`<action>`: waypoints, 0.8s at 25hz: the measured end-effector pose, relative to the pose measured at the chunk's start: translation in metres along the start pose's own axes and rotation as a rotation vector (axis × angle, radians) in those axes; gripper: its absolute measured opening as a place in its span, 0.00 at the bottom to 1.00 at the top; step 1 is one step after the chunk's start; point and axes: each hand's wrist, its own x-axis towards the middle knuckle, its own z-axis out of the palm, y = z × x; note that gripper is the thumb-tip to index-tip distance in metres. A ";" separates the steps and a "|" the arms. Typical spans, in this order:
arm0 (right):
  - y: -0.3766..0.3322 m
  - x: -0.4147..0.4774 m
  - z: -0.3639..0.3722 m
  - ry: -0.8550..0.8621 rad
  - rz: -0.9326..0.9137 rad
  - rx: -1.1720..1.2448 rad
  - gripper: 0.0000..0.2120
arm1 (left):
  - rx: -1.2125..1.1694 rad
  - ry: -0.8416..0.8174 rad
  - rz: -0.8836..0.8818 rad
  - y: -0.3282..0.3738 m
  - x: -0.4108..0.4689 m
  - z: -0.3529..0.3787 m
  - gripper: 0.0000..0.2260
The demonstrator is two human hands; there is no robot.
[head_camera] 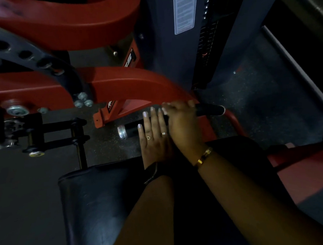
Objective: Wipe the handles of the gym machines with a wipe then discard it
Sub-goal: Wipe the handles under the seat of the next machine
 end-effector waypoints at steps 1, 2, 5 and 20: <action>-0.005 -0.008 0.002 0.001 -0.020 0.034 0.15 | -0.002 0.006 0.001 -0.001 0.000 -0.001 0.25; -0.002 -0.018 0.000 0.018 -0.016 0.060 0.15 | -0.014 0.008 -0.002 0.001 0.001 -0.001 0.25; 0.038 -0.022 -0.015 0.103 0.107 0.049 0.16 | -0.134 -0.038 -0.049 0.007 0.001 -0.003 0.29; 0.063 0.006 -0.015 0.146 0.425 0.255 0.14 | -0.190 -0.090 -0.074 0.008 -0.001 0.001 0.35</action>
